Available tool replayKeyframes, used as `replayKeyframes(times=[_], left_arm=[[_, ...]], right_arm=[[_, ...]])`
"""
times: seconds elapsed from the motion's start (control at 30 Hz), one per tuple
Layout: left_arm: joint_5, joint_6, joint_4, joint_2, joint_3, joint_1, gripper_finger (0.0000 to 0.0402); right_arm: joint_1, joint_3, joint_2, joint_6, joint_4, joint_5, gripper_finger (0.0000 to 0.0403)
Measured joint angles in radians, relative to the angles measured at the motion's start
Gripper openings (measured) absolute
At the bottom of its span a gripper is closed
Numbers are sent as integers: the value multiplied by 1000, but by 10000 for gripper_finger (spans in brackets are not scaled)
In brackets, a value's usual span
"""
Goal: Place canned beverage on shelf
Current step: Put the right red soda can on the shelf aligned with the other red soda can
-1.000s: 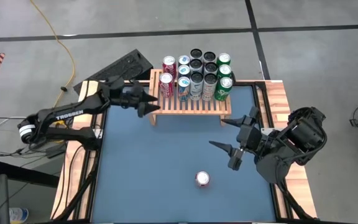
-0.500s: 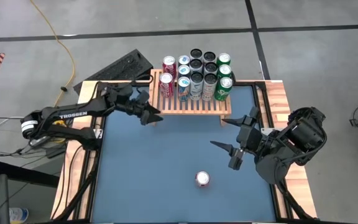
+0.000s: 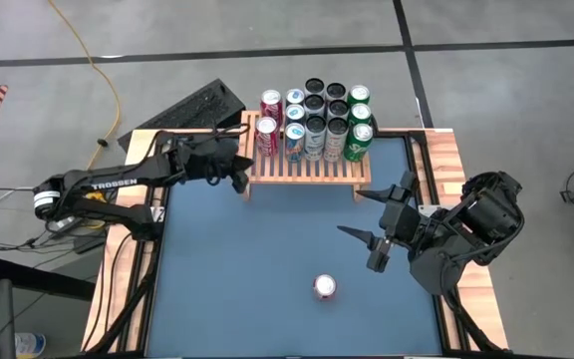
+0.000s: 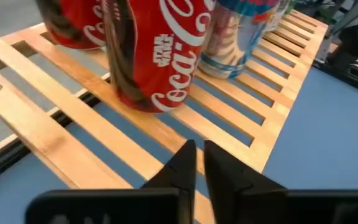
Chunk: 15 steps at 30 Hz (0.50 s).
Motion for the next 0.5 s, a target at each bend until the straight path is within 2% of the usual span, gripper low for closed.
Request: replayKeyframes(times=[0.17, 0.5], left_arm=[[-5, 69, 39, 26, 0, 3, 5], [-99, 133, 137, 33, 0, 70, 0]], right_arm=[[0, 0, 0, 1, -14, 0, 286], [0, 0, 0, 0, -14, -3, 286]])
